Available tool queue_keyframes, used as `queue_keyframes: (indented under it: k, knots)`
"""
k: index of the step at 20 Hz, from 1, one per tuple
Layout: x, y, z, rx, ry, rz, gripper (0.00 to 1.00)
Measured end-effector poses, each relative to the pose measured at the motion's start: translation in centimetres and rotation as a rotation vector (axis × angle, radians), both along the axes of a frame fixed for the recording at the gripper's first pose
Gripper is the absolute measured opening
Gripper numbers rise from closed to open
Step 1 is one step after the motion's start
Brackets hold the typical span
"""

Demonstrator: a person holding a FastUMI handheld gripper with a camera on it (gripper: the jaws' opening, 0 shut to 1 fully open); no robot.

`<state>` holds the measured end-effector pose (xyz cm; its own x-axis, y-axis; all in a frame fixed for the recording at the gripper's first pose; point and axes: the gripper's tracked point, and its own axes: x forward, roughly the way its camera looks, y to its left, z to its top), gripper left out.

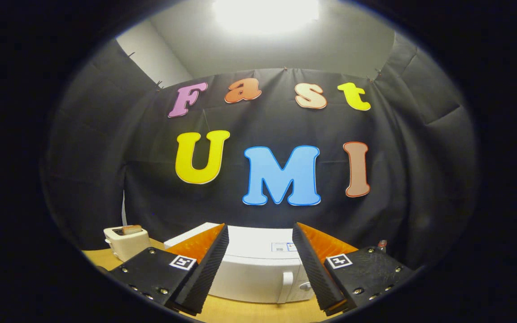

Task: Open the microwave, put the food inside, and close the microwave door.

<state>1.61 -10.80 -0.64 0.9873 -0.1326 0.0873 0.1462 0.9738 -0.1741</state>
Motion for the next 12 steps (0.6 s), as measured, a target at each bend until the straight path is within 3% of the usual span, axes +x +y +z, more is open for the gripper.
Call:
queue_keyframes:
  k: [11,12]
  knots:
    - [3.3,-6.4,-12.1,0.072,0.085,-0.003,0.90]
    - [3.4,-6.7,-12.8,0.066,0.085,-0.012,0.82]
